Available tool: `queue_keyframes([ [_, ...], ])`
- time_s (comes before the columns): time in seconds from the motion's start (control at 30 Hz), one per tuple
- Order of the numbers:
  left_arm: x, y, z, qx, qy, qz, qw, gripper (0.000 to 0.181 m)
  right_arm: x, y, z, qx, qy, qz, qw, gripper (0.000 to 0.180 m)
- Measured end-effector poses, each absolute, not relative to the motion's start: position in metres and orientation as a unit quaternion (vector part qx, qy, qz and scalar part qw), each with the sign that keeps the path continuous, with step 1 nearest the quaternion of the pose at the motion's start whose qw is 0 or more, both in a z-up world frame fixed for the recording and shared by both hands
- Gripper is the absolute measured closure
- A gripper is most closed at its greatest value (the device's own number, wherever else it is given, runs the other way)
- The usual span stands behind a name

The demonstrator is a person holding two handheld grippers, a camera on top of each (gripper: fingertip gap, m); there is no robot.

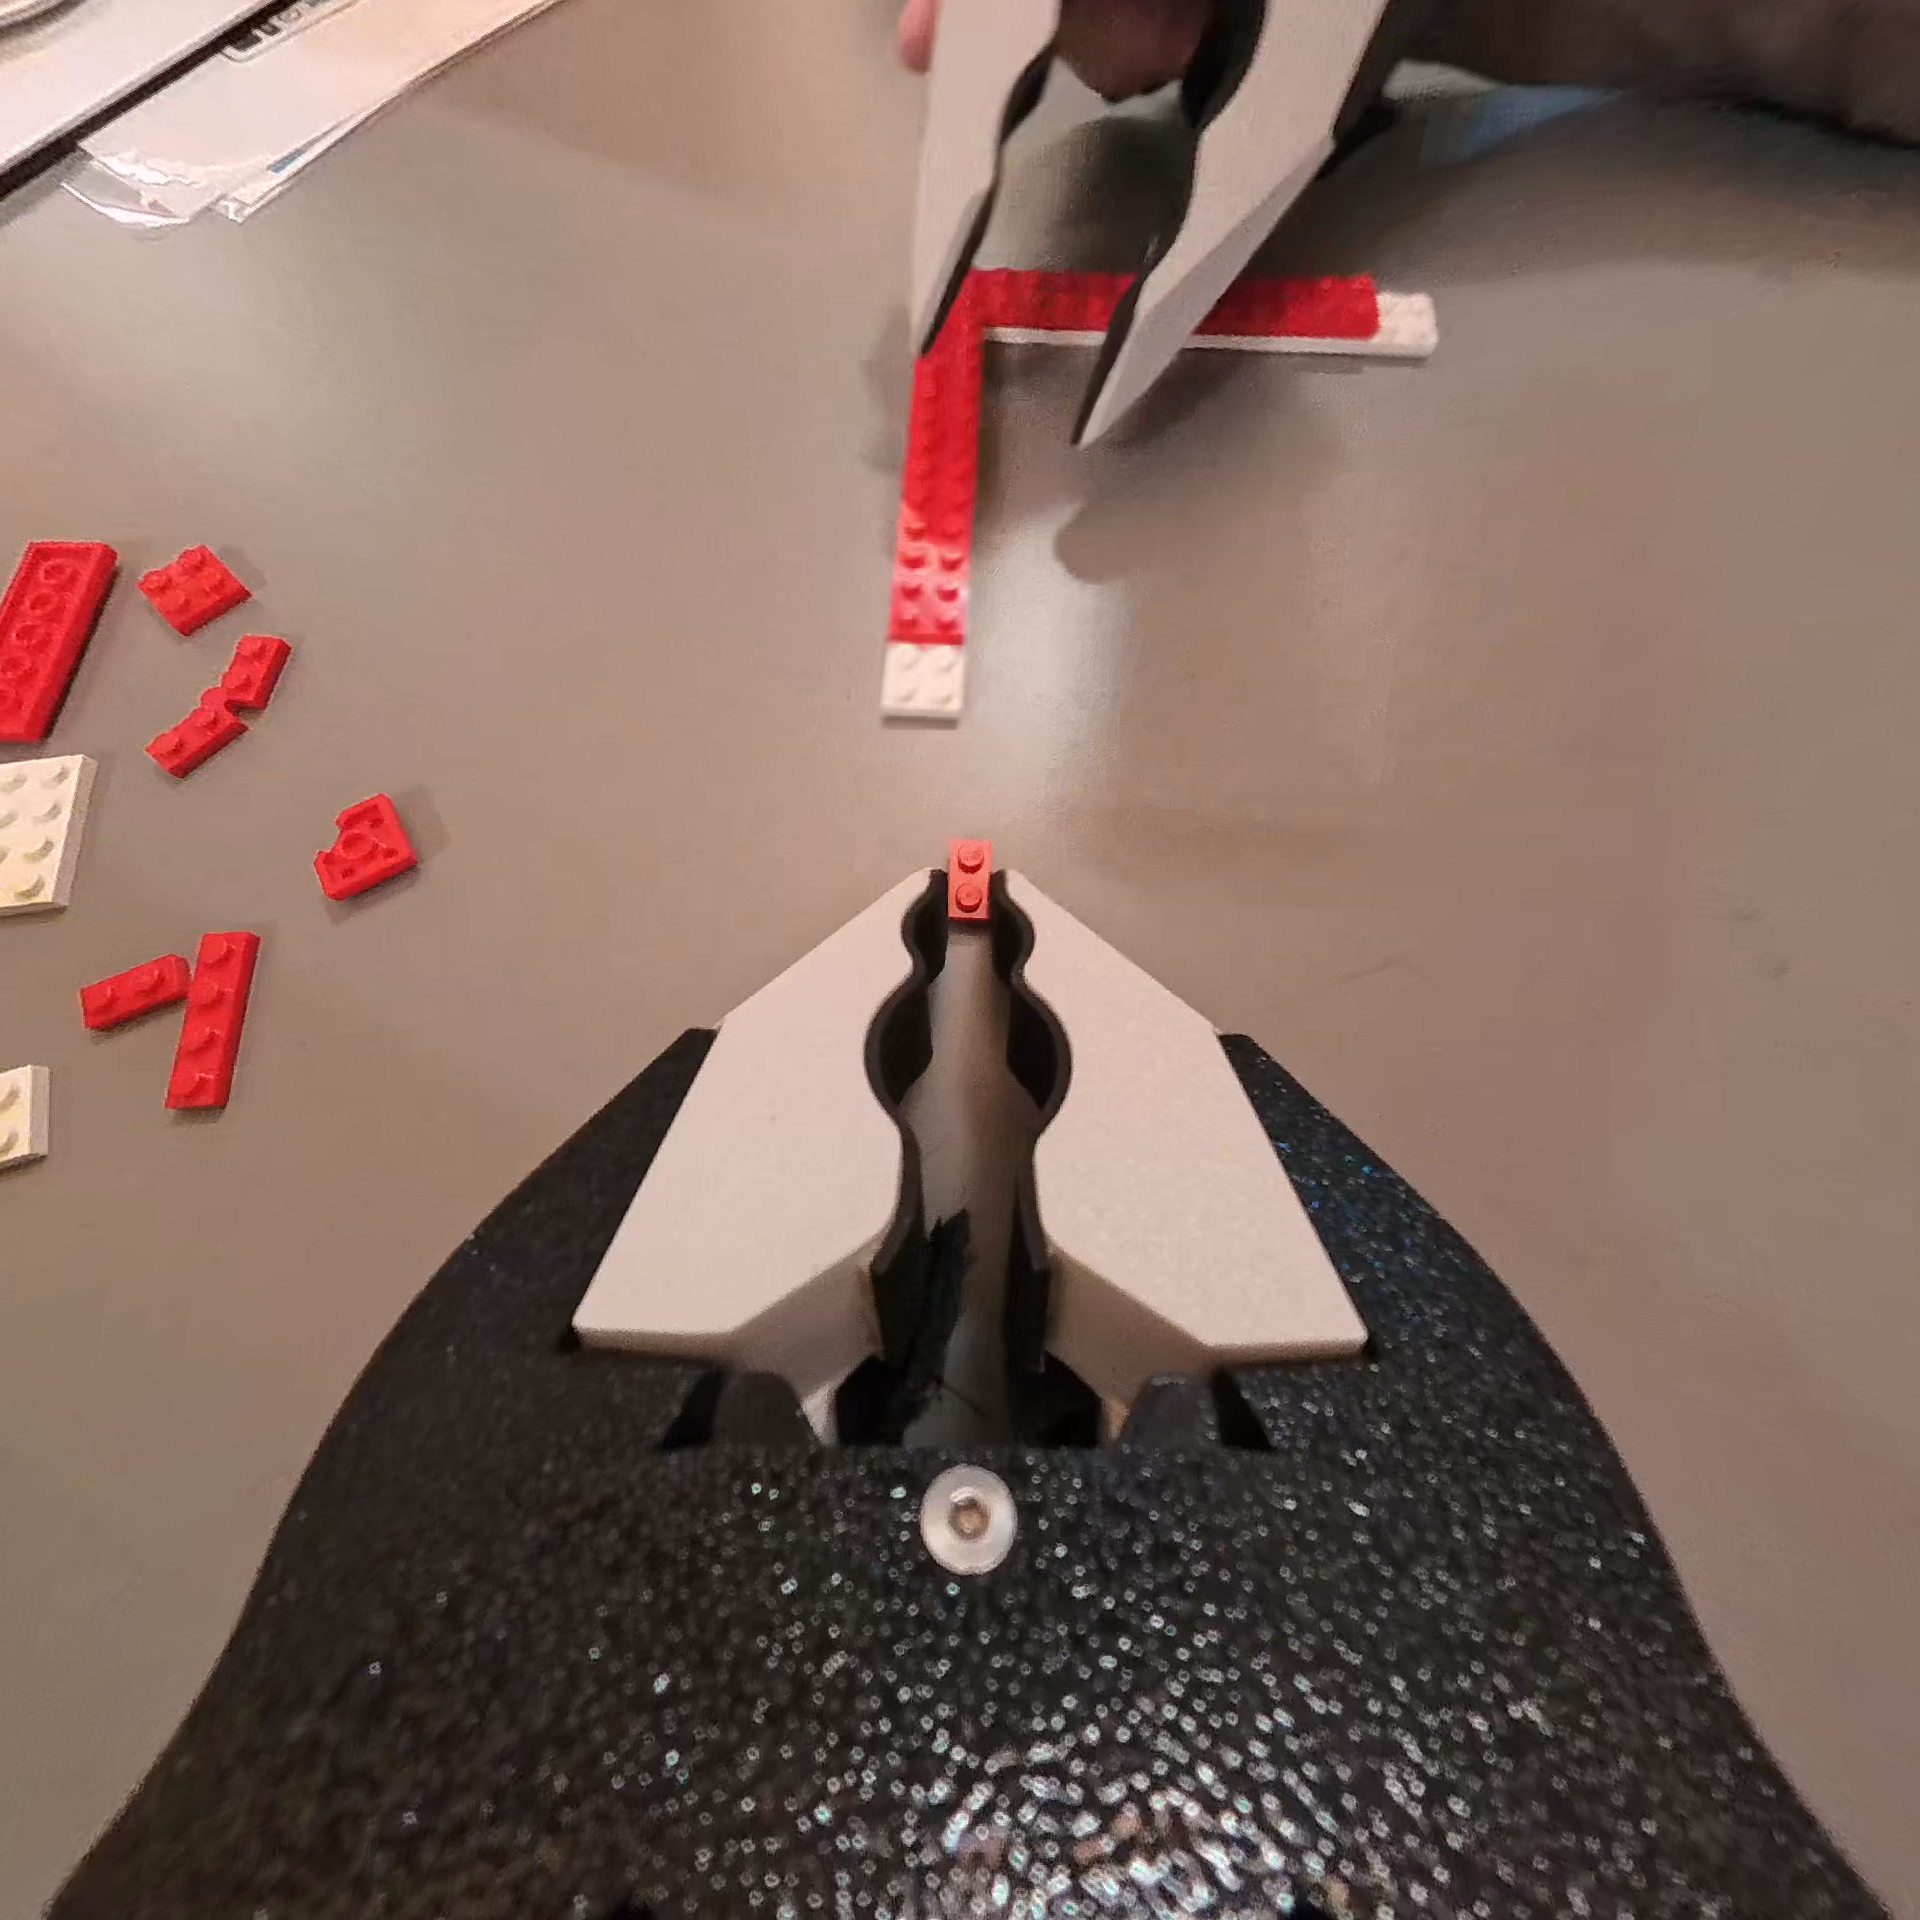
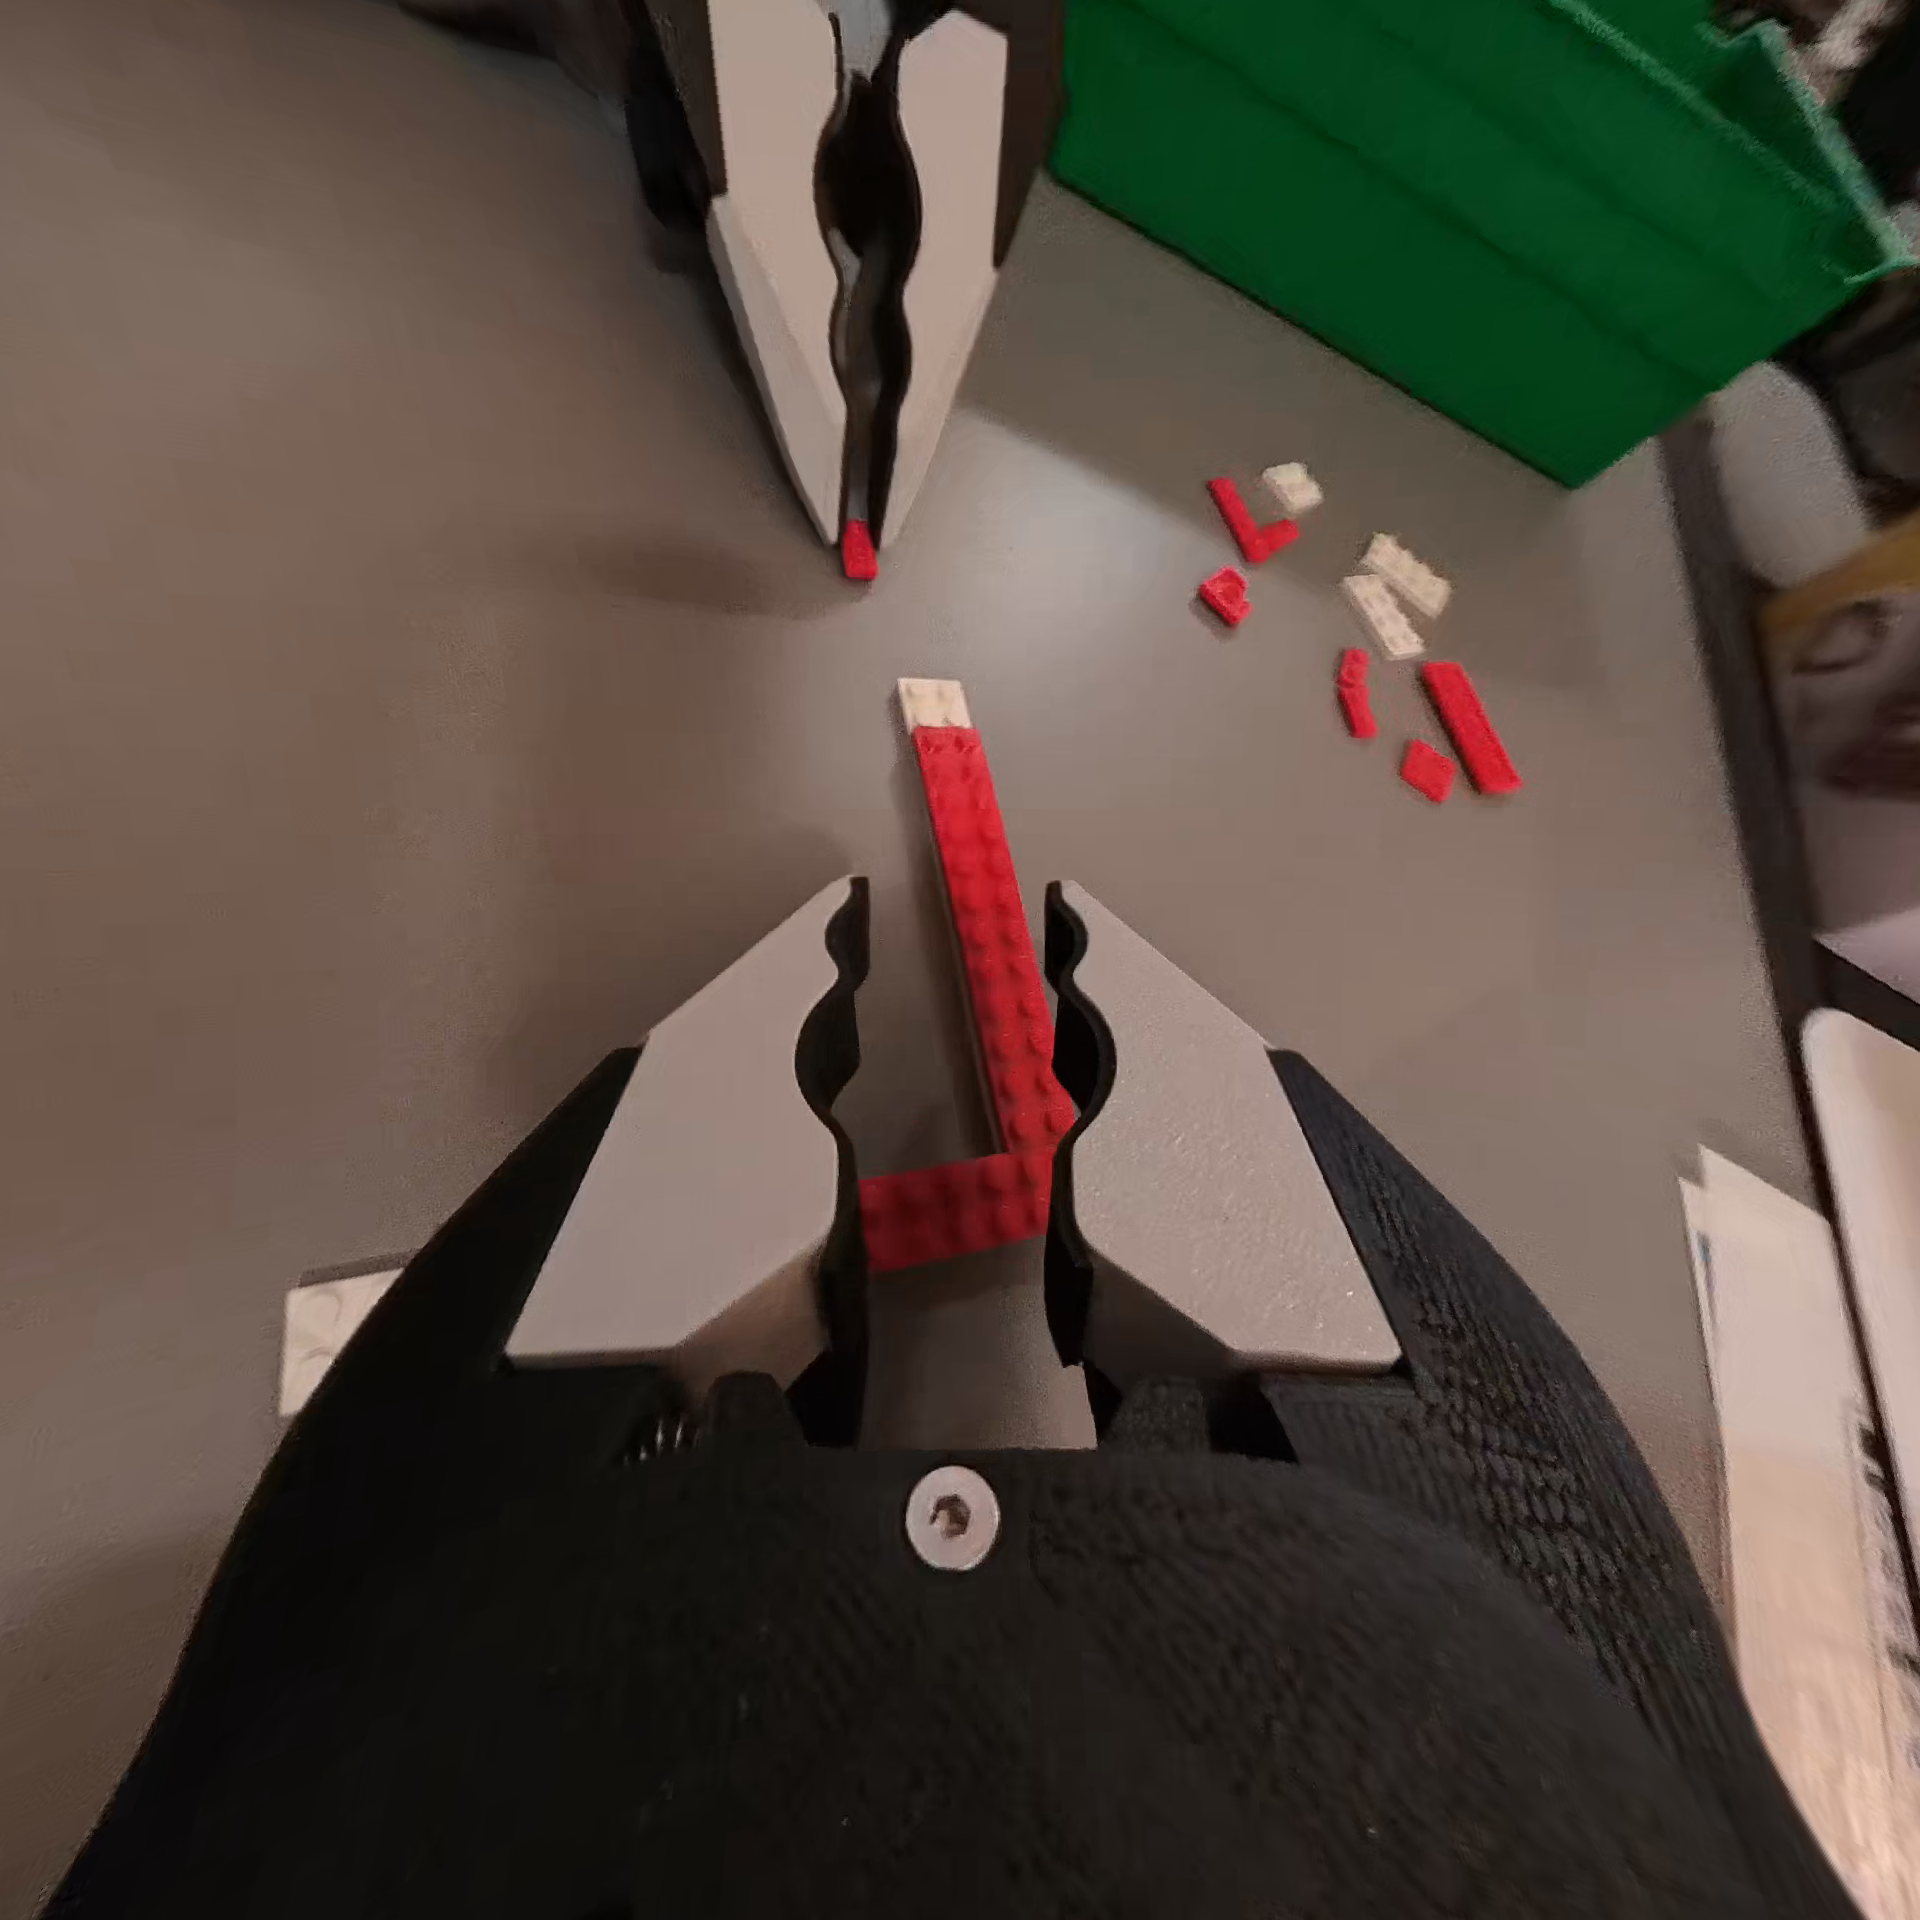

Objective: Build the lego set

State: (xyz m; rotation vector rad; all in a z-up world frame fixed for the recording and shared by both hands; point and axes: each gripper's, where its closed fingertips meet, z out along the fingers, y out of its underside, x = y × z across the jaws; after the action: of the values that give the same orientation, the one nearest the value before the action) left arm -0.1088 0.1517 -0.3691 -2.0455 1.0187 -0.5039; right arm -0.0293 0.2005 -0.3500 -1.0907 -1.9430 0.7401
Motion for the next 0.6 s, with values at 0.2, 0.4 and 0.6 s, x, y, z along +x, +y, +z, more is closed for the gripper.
queue_keyframes([
  [0.2, -0.112, 0.155, -0.370, -0.809, 0.405, -0.172, 0.389, 0.175, -0.051, 0.207, -0.355, -0.404, -0.806, 0.297, 0.315, 0.149],
  [0.4, -0.108, 0.155, -0.368, -0.806, 0.413, -0.164, 0.393, 0.175, -0.059, 0.212, -0.356, -0.400, -0.839, 0.279, 0.242, 0.153],
  [0.6, -0.103, 0.161, -0.361, -0.804, 0.409, -0.161, 0.400, 0.175, -0.060, 0.212, -0.370, -0.390, -0.855, 0.278, 0.201, 0.157],
])
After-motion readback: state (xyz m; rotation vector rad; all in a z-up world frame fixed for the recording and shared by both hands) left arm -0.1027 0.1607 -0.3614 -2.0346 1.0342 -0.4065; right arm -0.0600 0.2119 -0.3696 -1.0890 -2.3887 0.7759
